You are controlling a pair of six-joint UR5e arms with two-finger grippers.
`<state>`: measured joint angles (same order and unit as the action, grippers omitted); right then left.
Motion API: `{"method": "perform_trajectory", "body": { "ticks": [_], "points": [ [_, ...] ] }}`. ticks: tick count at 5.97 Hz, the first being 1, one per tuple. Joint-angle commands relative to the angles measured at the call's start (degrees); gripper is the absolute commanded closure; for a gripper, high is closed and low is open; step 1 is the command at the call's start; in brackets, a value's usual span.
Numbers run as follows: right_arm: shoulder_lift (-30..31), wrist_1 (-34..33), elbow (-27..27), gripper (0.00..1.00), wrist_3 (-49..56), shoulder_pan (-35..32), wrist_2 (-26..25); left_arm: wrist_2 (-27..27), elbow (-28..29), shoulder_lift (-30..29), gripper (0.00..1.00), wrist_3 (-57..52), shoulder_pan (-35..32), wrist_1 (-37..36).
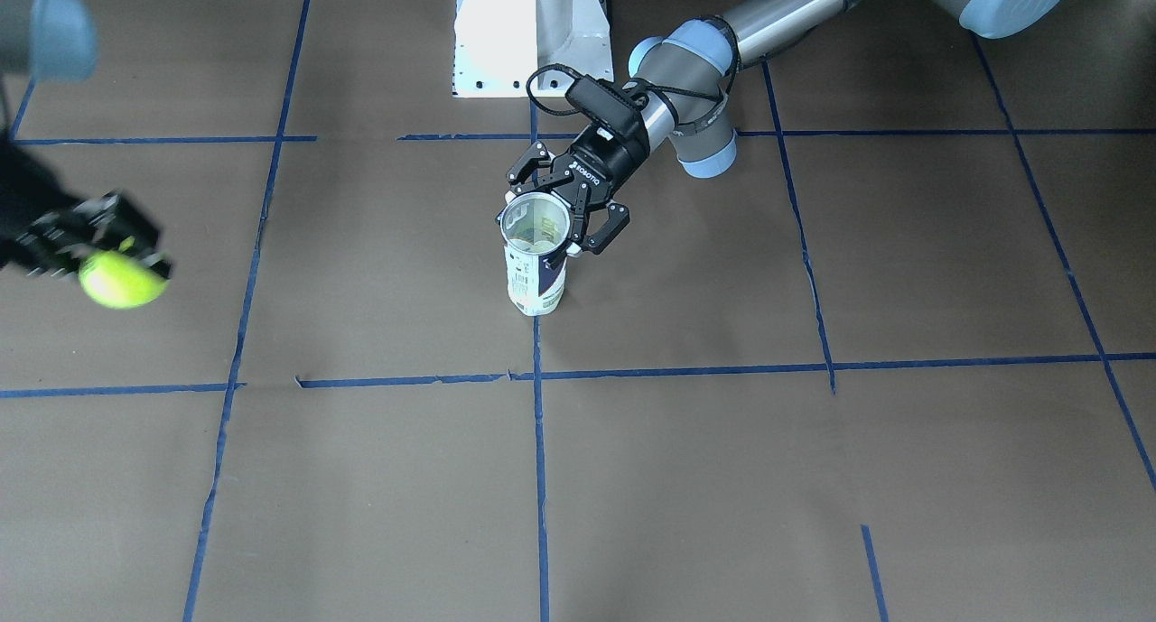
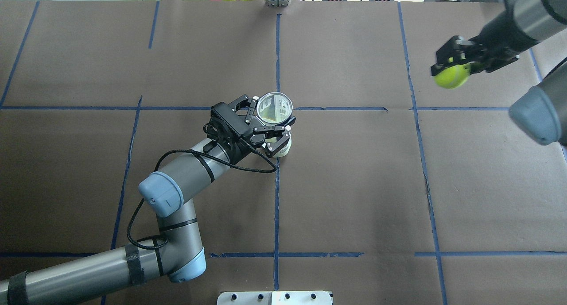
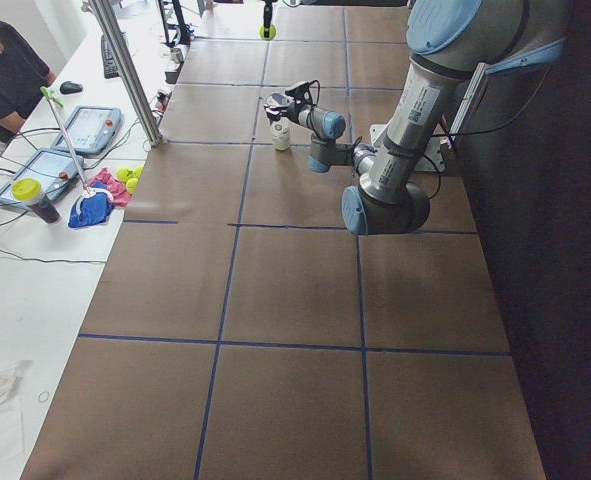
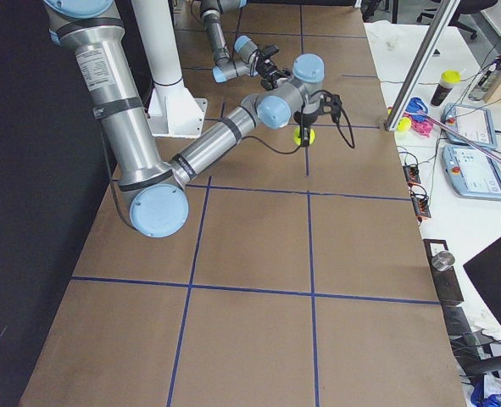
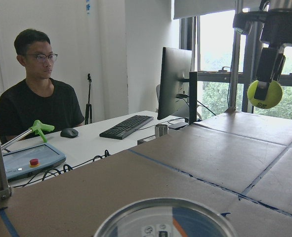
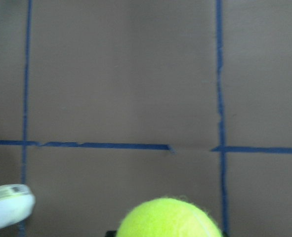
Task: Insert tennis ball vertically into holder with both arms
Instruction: 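Carry the second ball with the right gripper above the can, then lower the second ball into the can and open the right gripper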
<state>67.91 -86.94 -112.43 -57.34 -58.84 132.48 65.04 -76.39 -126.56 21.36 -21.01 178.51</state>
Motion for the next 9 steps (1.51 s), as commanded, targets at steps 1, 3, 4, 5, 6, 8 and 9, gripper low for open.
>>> {"method": "perform_trajectory", "body": {
  "ticks": [1, 3, 4, 5, 6, 8, 9],
  "points": [
    [-13.5, -1.5, -2.1, 1.0, -23.8, 14.3, -10.9, 0.0, 0.0, 0.1, 0.17, 0.0, 0.0, 0.0],
    [-22.9, -1.2, 4.8, 1.0, -37.8, 19.2, -18.7, 0.0, 0.0, 0.1, 0.17, 0.0, 0.0, 0.0],
    [-24.3, -1.1, 6.9, 0.99, -38.8, 19.8, -19.4, 0.0, 0.0, -0.2, 0.17, 0.0, 0.0, 0.0],
    [-24.7, -1.1, 8.2, 0.97, -38.9, 20.0, -19.5, 0.0, 0.0, -0.3, 0.17, 0.0, 0.0, 0.0],
    [-25.5, -1.1, 10.5, 0.95, -40.3, 20.1, -19.5, 0.0, 0.0, -0.3, 0.17, 0.0, 0.0, -0.1],
    [-25.5, -1.1, 10.7, 0.51, -39.9, 20.3, -19.9, 0.0, 0.0, -0.2, 0.17, 0.1, 0.0, 0.0],
    [-25.3, -1.2, 10.7, 0.37, -39.6, 20.3, -19.9, 0.0, 0.0, -0.2, 0.17, 0.1, 0.0, 0.0]
  ]
}}
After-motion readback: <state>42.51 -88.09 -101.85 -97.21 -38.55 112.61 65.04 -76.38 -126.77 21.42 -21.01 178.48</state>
